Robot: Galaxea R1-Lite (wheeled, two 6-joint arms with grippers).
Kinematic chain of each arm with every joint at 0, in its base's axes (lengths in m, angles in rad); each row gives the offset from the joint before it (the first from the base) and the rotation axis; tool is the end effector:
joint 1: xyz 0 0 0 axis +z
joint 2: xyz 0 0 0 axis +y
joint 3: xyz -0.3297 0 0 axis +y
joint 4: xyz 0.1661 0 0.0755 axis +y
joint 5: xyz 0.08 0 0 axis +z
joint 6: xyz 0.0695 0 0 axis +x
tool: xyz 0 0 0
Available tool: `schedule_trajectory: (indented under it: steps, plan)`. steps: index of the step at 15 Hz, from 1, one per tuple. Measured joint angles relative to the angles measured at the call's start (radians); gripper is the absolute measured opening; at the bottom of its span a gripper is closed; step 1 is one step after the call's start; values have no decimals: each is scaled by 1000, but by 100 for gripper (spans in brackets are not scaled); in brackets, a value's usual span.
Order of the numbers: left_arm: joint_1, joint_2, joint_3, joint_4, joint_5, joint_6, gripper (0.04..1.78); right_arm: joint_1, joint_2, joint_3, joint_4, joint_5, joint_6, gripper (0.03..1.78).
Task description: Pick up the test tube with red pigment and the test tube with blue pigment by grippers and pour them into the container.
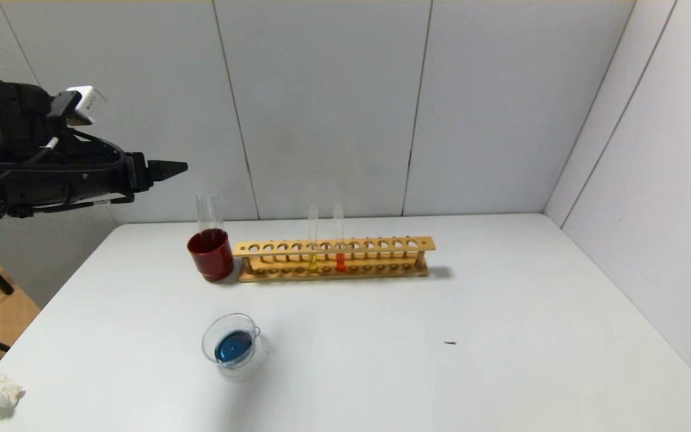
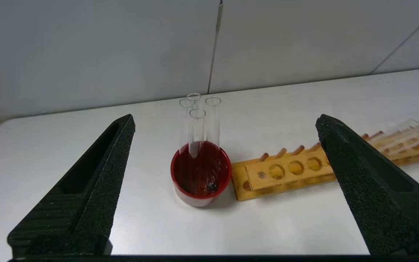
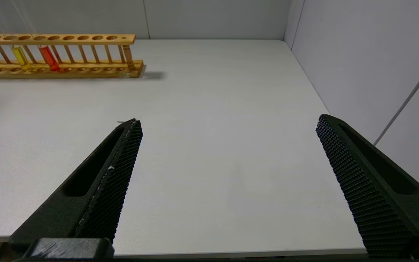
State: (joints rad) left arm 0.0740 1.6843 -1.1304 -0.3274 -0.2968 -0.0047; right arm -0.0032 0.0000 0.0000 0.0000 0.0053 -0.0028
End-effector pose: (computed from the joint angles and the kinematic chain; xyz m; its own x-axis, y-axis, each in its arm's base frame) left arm 0.3616 0.0064 0.2715 0.9509 -0.2228 -0.2147 0.2125 0.9746 -0.0703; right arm -0.0141 0.0004 0.0755 1.0000 0.0021 0.0000 -0.0021 1.0000 -0.0028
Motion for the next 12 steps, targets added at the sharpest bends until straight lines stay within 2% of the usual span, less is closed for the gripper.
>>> schedule_trajectory:
  steps: [7, 12]
  plan:
    - [-14, -407, 234, 87, -3, 71, 175, 0, 0, 0, 0, 0, 0, 175]
    - [-34, -510, 290, 90, -2, 108, 175, 0, 0, 0, 0, 0, 0, 175]
